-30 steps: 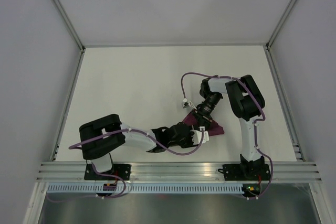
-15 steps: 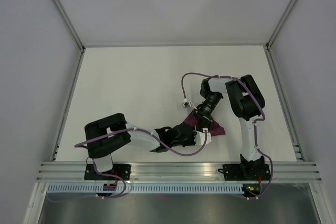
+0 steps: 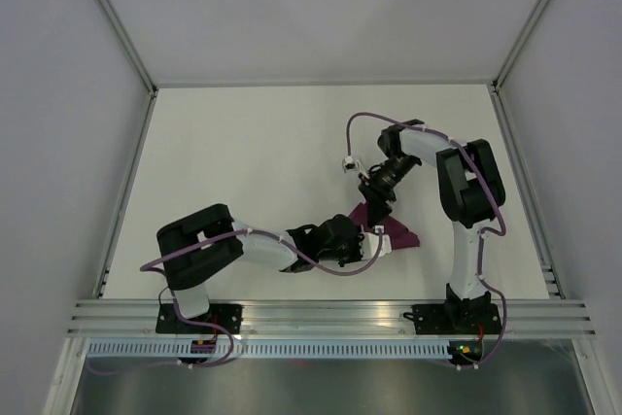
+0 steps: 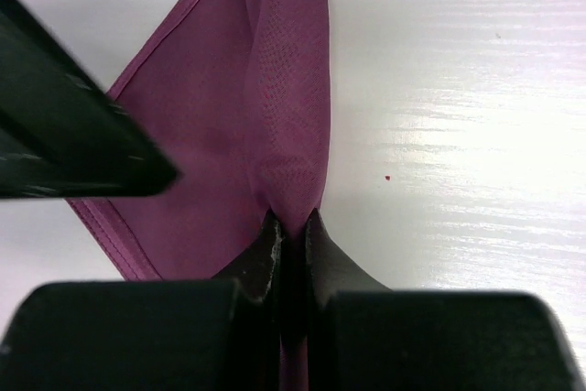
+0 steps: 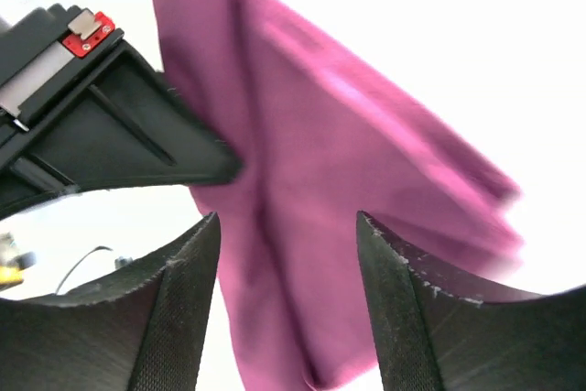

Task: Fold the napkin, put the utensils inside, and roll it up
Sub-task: Roll the napkin at the center of the board.

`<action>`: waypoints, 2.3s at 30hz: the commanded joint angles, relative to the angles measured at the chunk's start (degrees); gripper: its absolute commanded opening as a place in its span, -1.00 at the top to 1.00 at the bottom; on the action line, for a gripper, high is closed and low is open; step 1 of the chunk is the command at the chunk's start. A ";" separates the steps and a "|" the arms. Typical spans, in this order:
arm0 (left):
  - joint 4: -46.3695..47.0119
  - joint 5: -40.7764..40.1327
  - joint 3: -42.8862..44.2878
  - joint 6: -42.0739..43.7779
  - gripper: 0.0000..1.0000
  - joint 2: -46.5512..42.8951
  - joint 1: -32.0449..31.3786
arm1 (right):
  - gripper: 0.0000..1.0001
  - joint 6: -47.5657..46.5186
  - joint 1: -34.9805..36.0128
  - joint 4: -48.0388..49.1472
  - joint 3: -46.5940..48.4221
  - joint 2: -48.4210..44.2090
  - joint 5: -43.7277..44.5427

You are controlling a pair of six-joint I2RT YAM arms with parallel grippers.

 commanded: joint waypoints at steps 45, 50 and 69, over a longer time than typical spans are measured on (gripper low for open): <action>-45.70 44.14 29.01 -24.37 0.85 27.69 23.01 | -0.52 10.22 14.96 65.28 -57.87 -54.04 28.30; -46.13 44.49 29.62 -24.55 0.71 27.95 23.36 | -0.32 9.77 15.58 65.11 -57.69 -50.96 27.87; -44.47 39.94 32.53 -29.99 0.30 15.13 26.61 | 0.70 6.52 15.58 48.06 -49.09 -40.51 21.01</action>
